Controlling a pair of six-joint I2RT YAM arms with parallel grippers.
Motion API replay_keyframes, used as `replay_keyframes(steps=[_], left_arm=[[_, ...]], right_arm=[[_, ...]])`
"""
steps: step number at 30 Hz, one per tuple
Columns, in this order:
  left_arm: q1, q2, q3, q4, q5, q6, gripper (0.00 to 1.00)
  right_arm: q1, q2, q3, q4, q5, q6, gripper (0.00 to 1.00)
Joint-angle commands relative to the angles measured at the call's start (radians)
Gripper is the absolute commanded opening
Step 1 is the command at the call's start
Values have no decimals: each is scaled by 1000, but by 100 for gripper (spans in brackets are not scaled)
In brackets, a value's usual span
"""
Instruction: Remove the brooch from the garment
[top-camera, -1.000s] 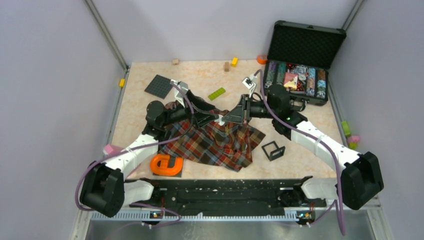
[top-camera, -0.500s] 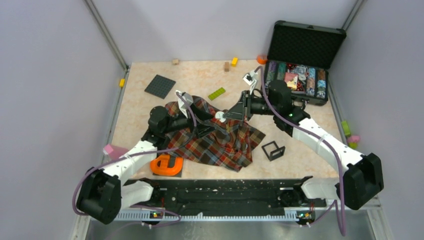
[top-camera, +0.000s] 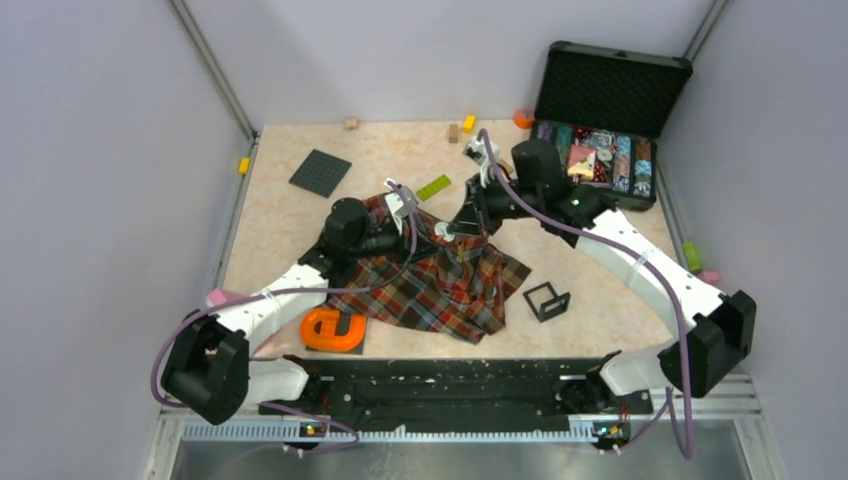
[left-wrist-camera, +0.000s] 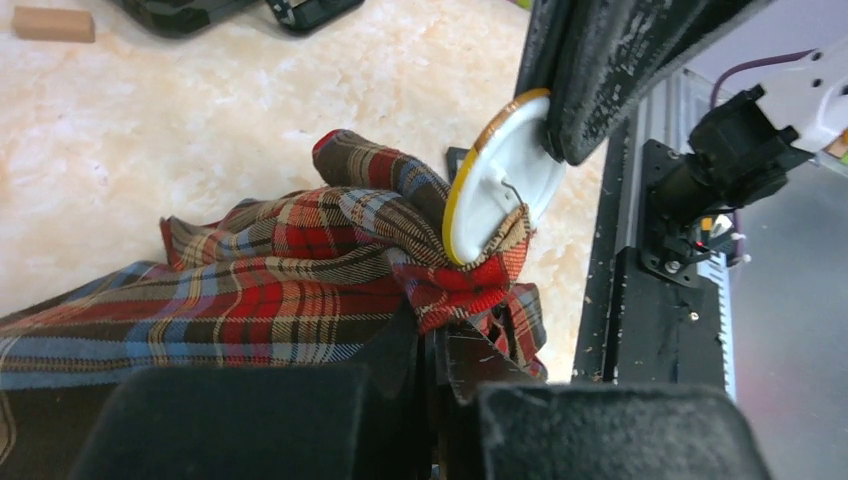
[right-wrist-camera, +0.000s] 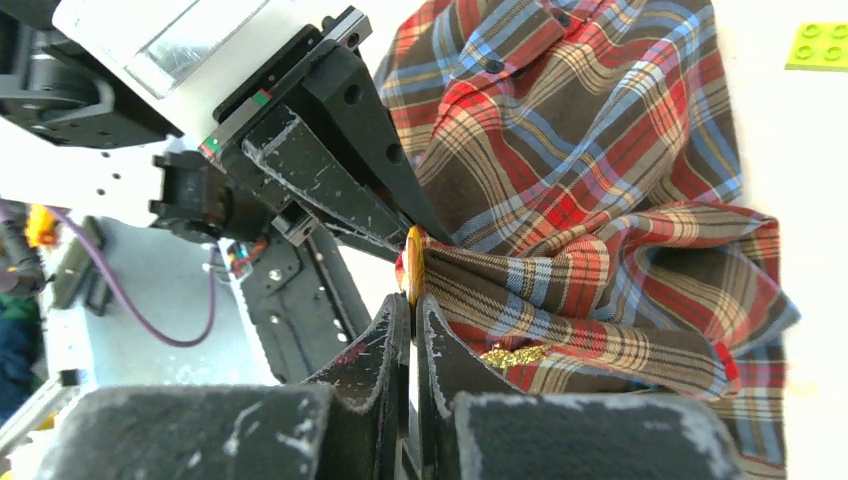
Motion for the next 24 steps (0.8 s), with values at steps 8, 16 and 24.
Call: replay_keyframes(steps=[8,16,24], left_arm=[[-41,-31,86,-209,-295,122,0],[-57,-26,82,-198,-252,135,0],[-56,-72,24,-131,-248,97,55]], right_arm=[[117,117,154,-373,285,-209,0],[118,120,149,-347,318,-185,0],[78,70,105,-252,203,-142,0]])
